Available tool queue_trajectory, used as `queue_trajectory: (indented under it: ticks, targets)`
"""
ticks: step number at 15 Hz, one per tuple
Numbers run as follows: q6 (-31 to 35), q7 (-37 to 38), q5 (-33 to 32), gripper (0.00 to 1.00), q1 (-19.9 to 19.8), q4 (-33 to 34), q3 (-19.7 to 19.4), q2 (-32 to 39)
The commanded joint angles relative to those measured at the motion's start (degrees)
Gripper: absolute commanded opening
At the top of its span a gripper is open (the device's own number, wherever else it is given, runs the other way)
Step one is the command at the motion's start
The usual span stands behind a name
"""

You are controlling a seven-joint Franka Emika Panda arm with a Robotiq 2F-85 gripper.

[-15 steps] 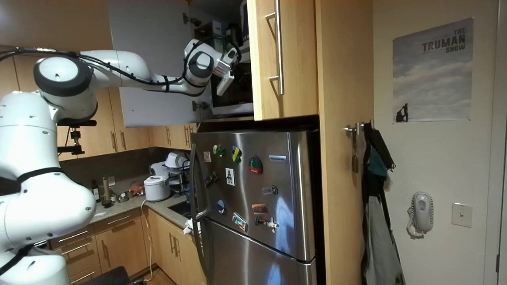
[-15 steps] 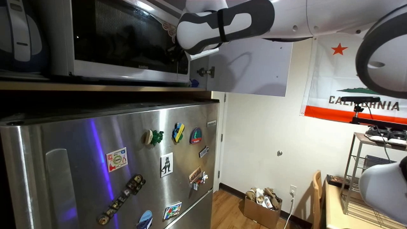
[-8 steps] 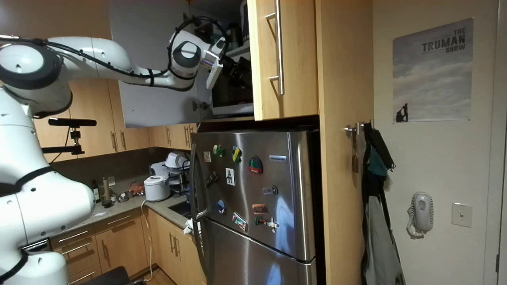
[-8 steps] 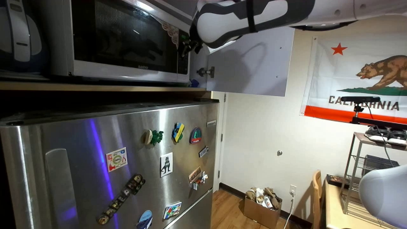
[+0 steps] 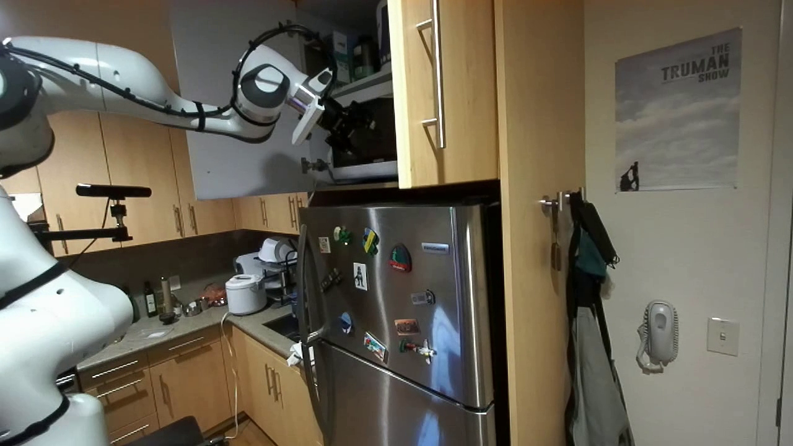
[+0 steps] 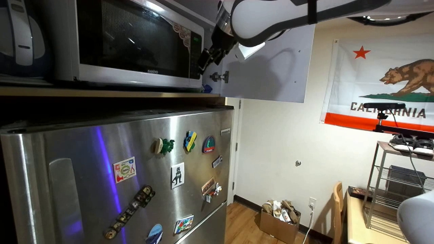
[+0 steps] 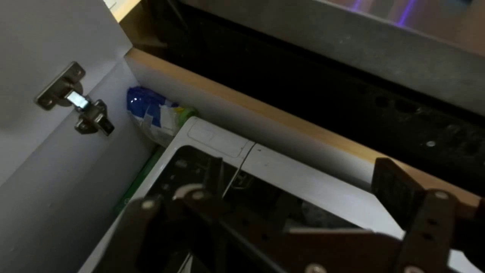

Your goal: Close the microwave door

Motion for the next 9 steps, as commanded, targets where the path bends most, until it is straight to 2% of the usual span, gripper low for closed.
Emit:
queue_trajectory:
  ticks: [1,3,5,9]
  targets:
    - [-4.39,0.26,-5.37,1.0,16.02,-5.91,-11.51,-2.35]
    - [-8.42,1.51,-10.47,1.0,25.35,-7.92,-17.41,-2.21]
    - [-12.88,2.32,-14.63,1.0,32.22,-9.64,-21.27,-2.32]
    - [-19.8,2.8,-19.23,1.0,41.18,-11.77,-25.85,-2.24]
